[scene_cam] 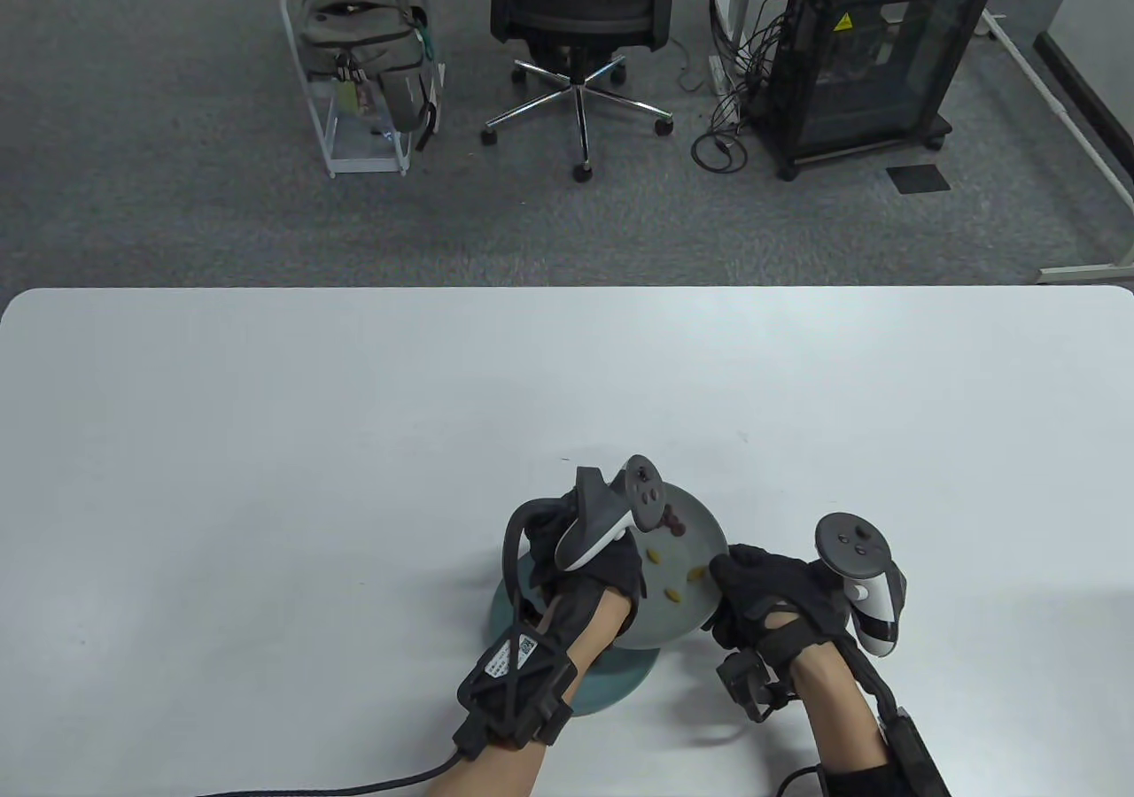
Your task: Pick raisins with hand pinch into plate
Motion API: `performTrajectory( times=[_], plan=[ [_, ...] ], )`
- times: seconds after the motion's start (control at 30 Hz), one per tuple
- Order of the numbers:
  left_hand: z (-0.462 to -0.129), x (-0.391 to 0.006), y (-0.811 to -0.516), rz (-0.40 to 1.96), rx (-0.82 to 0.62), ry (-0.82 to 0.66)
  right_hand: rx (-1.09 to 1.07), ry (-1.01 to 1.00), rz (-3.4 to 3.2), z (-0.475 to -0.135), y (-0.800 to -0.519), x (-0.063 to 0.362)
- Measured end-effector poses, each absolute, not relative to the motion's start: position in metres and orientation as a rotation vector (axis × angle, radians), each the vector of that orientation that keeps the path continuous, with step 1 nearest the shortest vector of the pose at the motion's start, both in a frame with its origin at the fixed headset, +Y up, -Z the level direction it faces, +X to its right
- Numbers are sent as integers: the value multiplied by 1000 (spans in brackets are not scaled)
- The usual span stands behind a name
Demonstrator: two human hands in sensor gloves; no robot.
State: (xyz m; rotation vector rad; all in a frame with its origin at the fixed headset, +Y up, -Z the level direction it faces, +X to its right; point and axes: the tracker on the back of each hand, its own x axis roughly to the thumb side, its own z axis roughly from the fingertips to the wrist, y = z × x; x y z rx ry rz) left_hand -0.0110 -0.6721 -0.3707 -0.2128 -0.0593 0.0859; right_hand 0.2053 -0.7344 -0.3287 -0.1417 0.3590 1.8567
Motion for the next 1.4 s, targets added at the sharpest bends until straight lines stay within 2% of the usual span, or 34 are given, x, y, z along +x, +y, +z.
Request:
performTrajectory(
  times=[0.4, 0.9, 1.07, 1.27, 1.4],
  plan=[
    [-367, -19, -664, 113, -190, -102, -165, 353, 1873, -329, -735, 206],
    [-330, -63, -642, 144, -112, -144, -226, 324, 1860, -331, -739, 220],
    [-318, -72, -659, 159, -150, -184, -244, 312, 1855, -332, -739, 226],
    [-309, -65, -699, 125, -237, -243, -272, 294, 1844, -332, -740, 231],
    [-308, -62, -715, 74, -264, -250, -286, 290, 1840, -332, -742, 233]
  ],
)
